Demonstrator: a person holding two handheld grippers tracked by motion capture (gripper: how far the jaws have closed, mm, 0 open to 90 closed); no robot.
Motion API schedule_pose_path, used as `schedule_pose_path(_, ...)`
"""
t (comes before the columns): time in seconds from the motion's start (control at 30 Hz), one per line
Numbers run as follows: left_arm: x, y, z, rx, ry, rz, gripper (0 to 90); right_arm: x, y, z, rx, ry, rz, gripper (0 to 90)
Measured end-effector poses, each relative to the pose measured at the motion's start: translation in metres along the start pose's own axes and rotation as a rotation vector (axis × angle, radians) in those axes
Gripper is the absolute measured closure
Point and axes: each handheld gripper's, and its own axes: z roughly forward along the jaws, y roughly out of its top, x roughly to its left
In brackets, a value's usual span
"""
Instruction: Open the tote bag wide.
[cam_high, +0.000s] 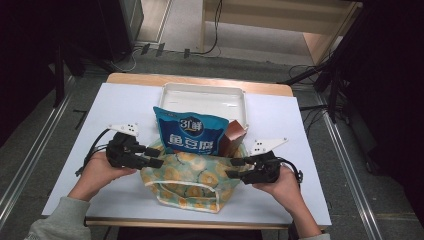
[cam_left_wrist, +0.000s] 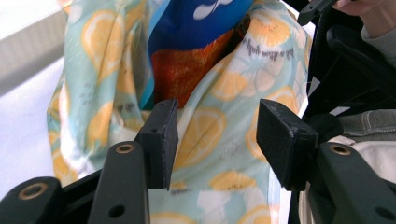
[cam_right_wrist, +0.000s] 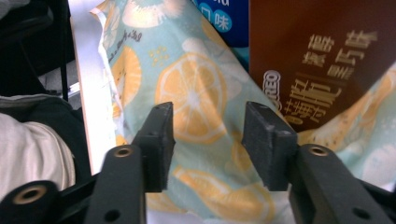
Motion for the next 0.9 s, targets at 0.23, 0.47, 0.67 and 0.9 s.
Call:
schedule_pose_path(0.23, -0.001, 0.014, 0.013, 0.019, -0.022, 0.038, 46.2, 0.001, 0.008, 0.009, 0.020, 0.018, -0.008, 51.5)
schedule_pose_path(0.47, 0.001, 0.014, 0.025, 0.040, 0.002, 0.046, 59.6, 0.004, 0.011, 0.018, 0.037, 0.018, -0.032, 80.3)
schedule_pose_path(0.67, 0.003, 0.011, 0.029, 0.040, 0.002, 0.025, 88.4, 0.005, 0.010, 0.019, 0.049, 0.021, -0.022, 90.0)
schedule_pose_path(0.9, -0.001, 0.011, 0.029, 0.035, -0.039, 0.012, 90.0, 0.009, 0.010, 0.019, 0.057, 0.024, -0.018, 90.0)
